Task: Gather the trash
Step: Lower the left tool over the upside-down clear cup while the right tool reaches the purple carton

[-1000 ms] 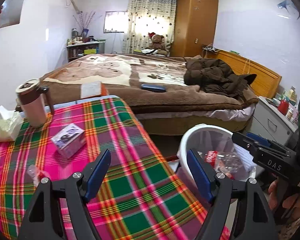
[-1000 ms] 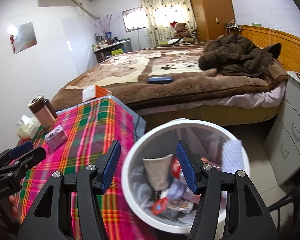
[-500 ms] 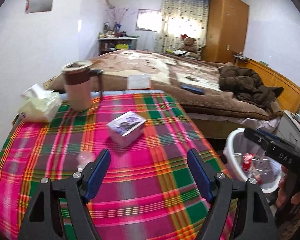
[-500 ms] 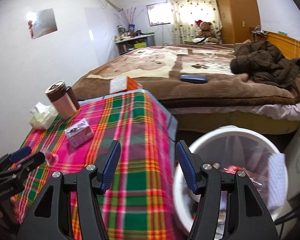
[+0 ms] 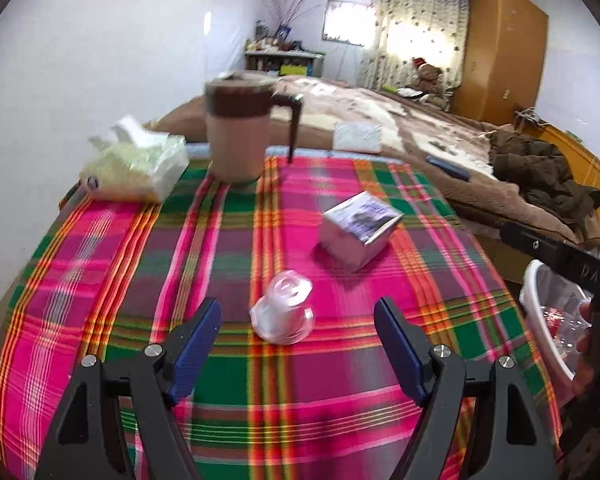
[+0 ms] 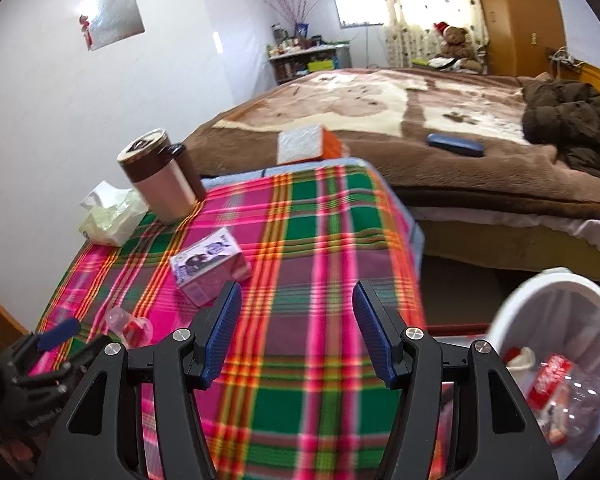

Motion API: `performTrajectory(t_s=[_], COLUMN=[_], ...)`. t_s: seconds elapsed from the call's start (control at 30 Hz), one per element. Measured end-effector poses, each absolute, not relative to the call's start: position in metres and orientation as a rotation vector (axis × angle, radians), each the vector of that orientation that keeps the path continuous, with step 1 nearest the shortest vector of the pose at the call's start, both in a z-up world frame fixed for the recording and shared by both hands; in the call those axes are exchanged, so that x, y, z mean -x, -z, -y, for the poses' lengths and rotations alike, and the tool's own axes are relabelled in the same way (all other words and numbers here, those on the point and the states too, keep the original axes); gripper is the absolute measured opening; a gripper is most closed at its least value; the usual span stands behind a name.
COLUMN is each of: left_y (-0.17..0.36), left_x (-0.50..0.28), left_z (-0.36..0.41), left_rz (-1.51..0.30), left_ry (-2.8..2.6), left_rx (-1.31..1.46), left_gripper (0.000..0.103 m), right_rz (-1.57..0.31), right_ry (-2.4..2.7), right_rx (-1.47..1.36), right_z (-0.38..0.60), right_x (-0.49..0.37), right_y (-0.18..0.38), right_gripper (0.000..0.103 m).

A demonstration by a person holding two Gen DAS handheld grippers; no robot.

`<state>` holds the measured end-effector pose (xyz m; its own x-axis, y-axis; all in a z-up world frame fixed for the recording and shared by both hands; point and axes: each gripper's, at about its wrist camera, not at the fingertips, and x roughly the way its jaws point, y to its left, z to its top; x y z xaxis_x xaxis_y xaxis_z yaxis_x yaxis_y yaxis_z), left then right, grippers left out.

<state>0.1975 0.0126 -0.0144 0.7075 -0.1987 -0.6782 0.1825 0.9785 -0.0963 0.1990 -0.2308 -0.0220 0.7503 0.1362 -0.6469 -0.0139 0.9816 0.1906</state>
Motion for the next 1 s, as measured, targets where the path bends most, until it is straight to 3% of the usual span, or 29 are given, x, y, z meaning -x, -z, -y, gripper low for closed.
performTrajectory(t_s=[0.4, 0.6, 0.73, 1.0], left_y=[0.040, 0.043, 0.046, 0.048], left_x=[-0.226, -0.234, -0.240, -0.245], left_z=[-0.020, -0.028, -0.038, -0.058], left_rz=[-0.815, -0.827, -0.842, -0.848], left_ry=[0.220, 0.227, 0.209, 0.179], left_rx=[0.013, 0.014, 0.024, 0.050], left_gripper=[0.080, 0.067, 0.066, 0.066], right_rz=[-0.819, -0.839, -0.861, -0.910], right_ry=[-0.131, -0.145, -0.133, -0.102], right_rx=[-0.211, -0.254, -0.279, -0.268], right_z=[0.189, 0.179, 0.173, 0.155], right_x=[-0.246, -0.263, -0.275, -0.298], right_y=[0.044, 0.045, 0.049, 0.055], right_gripper=[0.060, 0.060, 0.071, 0.073])
